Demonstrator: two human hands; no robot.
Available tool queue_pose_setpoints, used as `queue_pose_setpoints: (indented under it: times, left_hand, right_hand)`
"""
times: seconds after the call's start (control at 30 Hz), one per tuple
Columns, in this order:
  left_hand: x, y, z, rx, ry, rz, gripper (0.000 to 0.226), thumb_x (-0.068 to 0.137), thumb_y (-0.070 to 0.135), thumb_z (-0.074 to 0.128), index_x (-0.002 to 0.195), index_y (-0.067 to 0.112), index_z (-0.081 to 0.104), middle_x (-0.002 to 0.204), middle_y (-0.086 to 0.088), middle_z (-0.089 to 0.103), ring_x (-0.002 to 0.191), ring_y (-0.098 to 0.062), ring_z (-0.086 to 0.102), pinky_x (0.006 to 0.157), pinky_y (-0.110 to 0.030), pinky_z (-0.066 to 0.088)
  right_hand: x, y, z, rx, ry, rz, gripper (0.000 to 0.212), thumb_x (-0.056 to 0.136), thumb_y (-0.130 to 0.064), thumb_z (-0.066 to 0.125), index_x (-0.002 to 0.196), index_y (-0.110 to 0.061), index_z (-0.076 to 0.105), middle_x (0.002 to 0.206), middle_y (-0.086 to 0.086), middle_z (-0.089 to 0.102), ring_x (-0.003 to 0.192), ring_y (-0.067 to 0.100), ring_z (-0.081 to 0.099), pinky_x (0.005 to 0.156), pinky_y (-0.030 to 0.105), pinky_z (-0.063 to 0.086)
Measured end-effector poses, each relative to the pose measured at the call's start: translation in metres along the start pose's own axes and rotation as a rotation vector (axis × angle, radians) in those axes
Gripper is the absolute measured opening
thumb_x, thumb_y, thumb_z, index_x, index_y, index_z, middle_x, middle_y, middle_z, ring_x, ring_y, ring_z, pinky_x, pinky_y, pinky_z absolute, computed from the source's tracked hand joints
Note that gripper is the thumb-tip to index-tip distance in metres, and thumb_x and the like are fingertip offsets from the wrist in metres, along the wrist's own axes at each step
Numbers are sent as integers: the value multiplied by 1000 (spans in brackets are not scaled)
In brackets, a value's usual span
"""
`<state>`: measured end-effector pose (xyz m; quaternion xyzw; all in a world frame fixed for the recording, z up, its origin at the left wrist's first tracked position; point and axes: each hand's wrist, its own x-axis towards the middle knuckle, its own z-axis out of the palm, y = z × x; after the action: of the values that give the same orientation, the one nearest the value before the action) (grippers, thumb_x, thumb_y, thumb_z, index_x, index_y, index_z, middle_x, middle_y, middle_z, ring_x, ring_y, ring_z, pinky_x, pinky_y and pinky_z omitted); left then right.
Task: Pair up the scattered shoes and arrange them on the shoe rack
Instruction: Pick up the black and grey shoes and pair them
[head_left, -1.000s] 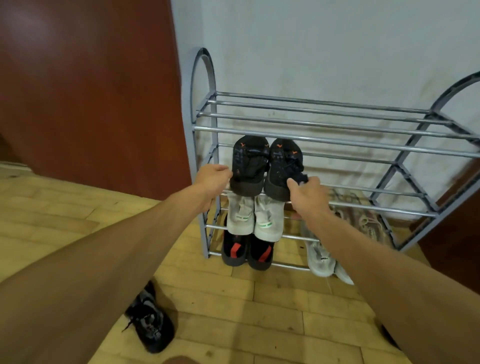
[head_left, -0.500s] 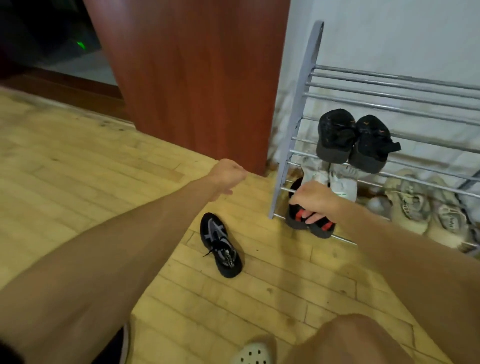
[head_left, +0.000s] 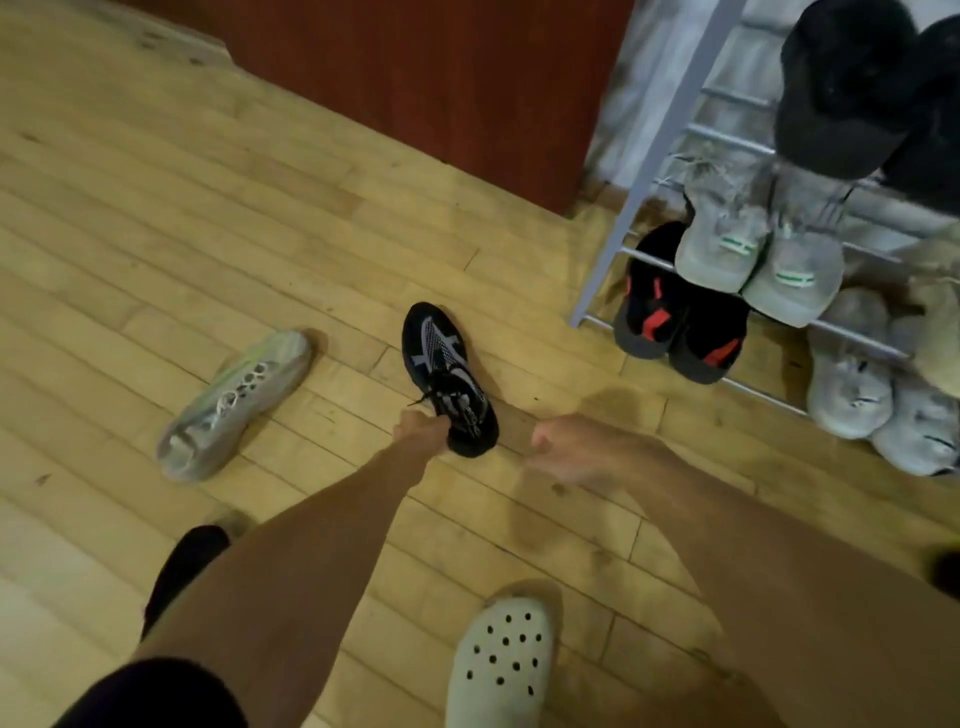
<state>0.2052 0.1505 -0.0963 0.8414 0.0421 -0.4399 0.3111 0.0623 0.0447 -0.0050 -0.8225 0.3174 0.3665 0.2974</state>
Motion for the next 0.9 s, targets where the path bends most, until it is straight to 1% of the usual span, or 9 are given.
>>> queue_pose_setpoints:
  times: [0.17, 0.23, 0.3, 0.4, 0.47, 0.53, 0.63, 0.73, 0.9]
  left_hand:
    - [21, 1, 30, -231, 29, -107, 42, 86, 21, 60, 120, -4, 53, 114, -16, 60, 101, -33, 60, 79, -34, 52]
    - [21, 8, 39, -279, -27, -128, 38, 89, 11, 58, 123, -2, 50, 109, -17, 59, 93, -31, 60, 66, -33, 52]
    - [20, 15, 46, -255, -102, -143, 38, 89, 10, 56, 124, 2, 45, 103, -16, 57, 77, -24, 56, 57, -31, 44]
    - [16, 21, 58, -332, -159, -163, 22, 88, 9, 58, 106, 6, 45, 85, -12, 60, 66, -20, 55, 65, -36, 49]
    - [8, 23, 62, -409, -198, -184, 19, 87, 4, 59, 102, 6, 48, 80, -11, 60, 67, -20, 58, 74, -41, 54]
    - [-2, 24, 60, -438, -235, -164, 20, 86, 0, 60, 103, 4, 51, 94, -14, 62, 75, -23, 61, 76, -40, 52]
    - [-23, 29, 49, -356, -234, -88, 21, 84, 1, 61, 103, 2, 54, 103, -15, 59, 85, -25, 59, 78, -37, 48]
    - [-54, 40, 39, -189, -285, 33, 13, 84, -2, 59, 96, 2, 56, 103, -14, 59, 93, -27, 57, 80, -38, 47]
    - [-129, 70, 25, 71, -397, 255, 15, 80, -6, 60, 93, 1, 60, 103, -15, 63, 93, -27, 59, 79, -40, 51]
  right_hand:
    - [23, 25, 2, 85, 13, 29, 32, 97, -28, 45, 121, -11, 58, 117, 9, 65, 105, 27, 63, 91, 39, 52]
    - [27, 24, 2, 120, 5, 1, 32, 98, -25, 43, 124, -10, 56, 117, 9, 64, 103, 26, 63, 85, 36, 52]
    - [28, 22, 2, 137, -5, -14, 32, 97, -22, 42, 124, -11, 55, 118, 9, 63, 104, 25, 63, 91, 38, 52]
    - [31, 24, 3, 106, -10, -16, 31, 95, -21, 44, 122, -12, 56, 116, 9, 63, 105, 26, 62, 93, 41, 52]
    - [31, 25, 0, 66, 12, -9, 19, 93, -19, 44, 101, -14, 60, 96, 7, 63, 90, 25, 62, 78, 35, 53]
    - [25, 21, -11, 26, 49, -3, 21, 90, -14, 44, 70, -16, 48, 71, 3, 48, 65, 21, 50, 56, 28, 39]
    - [-3, 11, -38, -6, 106, -34, 38, 93, -16, 46, 58, -18, 33, 61, 0, 33, 51, 17, 31, 47, 27, 24]
    - [-50, 14, -62, -55, 170, -55, 38, 97, -16, 44, 60, -19, 35, 65, 0, 38, 54, 15, 34, 49, 25, 27]
    - [-134, 62, -65, -83, 303, 101, 39, 96, -16, 44, 58, -11, 40, 58, 3, 42, 48, 16, 39, 50, 27, 38]
